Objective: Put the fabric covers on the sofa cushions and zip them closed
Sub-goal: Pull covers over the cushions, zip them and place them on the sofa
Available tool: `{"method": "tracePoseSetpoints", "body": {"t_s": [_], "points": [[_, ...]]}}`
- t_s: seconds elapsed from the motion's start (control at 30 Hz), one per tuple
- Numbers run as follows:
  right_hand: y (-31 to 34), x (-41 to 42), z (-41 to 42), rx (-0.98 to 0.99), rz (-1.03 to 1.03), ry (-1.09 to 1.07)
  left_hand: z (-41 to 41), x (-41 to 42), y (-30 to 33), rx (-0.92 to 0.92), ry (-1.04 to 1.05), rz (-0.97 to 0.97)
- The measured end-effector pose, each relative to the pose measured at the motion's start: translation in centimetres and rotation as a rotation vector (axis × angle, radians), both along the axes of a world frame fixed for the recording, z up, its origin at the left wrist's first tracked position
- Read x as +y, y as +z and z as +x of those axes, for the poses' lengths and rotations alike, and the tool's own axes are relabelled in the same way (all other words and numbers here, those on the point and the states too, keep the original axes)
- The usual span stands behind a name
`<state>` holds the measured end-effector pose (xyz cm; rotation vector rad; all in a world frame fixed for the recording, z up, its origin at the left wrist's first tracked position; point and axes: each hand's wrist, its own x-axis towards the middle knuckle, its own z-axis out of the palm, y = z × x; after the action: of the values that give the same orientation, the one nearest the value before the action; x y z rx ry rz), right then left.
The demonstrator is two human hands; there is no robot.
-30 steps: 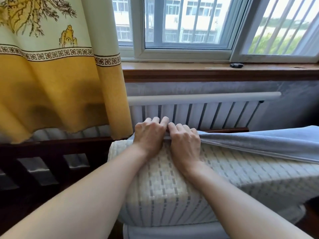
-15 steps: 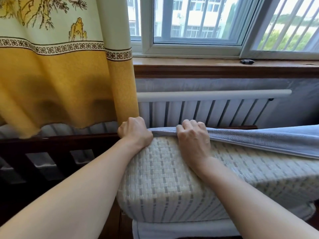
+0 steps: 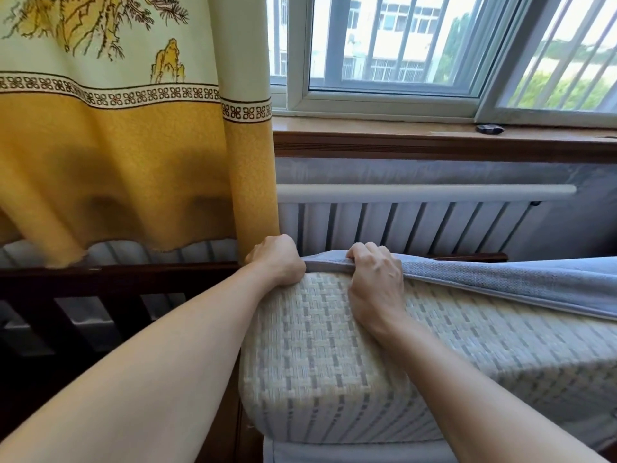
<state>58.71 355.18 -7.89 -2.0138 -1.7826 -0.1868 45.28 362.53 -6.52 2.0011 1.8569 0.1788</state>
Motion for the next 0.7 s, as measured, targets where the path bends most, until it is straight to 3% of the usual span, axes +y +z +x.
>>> {"method": "tracePoseSetpoints", "body": {"t_s": [0.1, 0.27, 0.43, 0.53, 0.7], "points": [[-0.1, -0.1, 0.0, 0.006, -0.010, -0.019, -1.8, 1.0, -0.9, -0.167, 0.027, -0.088], [-0.2, 0.3, -0.9, -0.011, -0.048, -0.053, -3.5, 1.0, -0.9, -0.287, -0.107, -0.141], [-0.6, 0.2, -1.3, 0.030, -0.020, -0.028, -4.2, -0.2, -2.5, -0.592, -0.085, -0.187], [-0.6, 0.3, -1.4, 0.025, 0.001, 0.012, -4.0, -0.7, -3.4, -0.617, -0.006, -0.004], [-0.6, 0.3, -2.6, -0.042, -0.093, 0.048, -3.5, -2.1, -3.8, -0.414, 0.031, 0.424]]}}
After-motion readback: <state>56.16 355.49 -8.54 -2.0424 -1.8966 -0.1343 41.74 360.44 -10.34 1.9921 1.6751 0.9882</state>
